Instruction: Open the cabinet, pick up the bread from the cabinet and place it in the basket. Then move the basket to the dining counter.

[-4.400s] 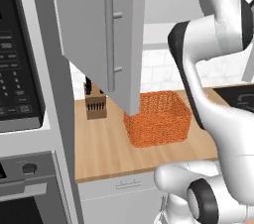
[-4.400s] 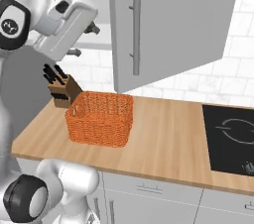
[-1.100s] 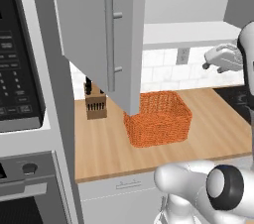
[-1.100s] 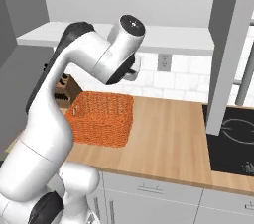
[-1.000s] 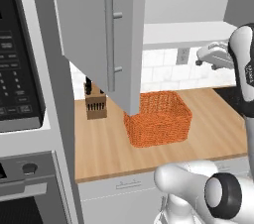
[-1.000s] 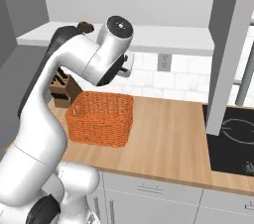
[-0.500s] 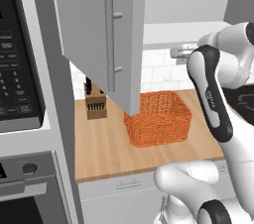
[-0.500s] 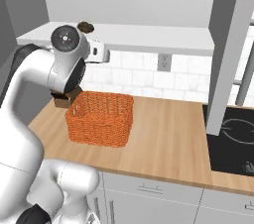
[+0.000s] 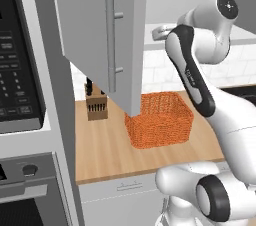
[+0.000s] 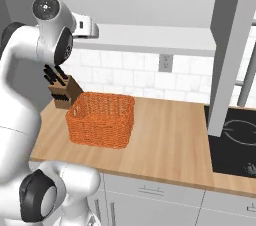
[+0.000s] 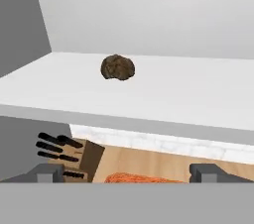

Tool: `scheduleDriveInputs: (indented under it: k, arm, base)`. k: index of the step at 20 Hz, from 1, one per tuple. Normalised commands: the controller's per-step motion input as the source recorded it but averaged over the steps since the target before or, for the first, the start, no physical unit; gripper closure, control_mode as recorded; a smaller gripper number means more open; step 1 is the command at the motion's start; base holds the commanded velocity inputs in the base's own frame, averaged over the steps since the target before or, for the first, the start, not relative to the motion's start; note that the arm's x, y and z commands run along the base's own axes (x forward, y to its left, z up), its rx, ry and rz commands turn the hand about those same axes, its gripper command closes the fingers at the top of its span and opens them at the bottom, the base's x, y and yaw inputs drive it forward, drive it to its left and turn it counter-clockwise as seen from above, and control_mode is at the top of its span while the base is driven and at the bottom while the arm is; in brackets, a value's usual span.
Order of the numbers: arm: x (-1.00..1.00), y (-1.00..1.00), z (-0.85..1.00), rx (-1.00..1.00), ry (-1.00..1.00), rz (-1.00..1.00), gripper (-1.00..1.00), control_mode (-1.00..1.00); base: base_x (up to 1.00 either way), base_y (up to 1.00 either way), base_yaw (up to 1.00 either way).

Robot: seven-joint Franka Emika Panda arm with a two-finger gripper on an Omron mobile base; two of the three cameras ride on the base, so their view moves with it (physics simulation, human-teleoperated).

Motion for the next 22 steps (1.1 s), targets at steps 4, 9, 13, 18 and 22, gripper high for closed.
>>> scheduleDriveInputs:
  k: [4,9,13,18,22]
  arm:
    - [0.66,0.21,-0.25,0.0,0.0,0.0,-1.0,-1.0]
    - [0.54,0.13,-0.05,0.01,0.0,0.01,-1.0,-1.0]
    - [0.46,0.11,0.0,0.0,0.0,0.06,-1.0,-1.0]
    - [0.5,0.17,-0.02,0.0,0.02,0.04,-1.0,-1.0]
    - [0.56,0.14,-0.02,-0.05,0.0,0.02,-1.0,-1.0]
  base:
    - [0.0,0.0,0.0]
    - [0.0,0.0,0.0]
    - [0.0,0.0,0.0]
    - [0.0,0.0,0.0]
    - [0.0,0.0,0.0]
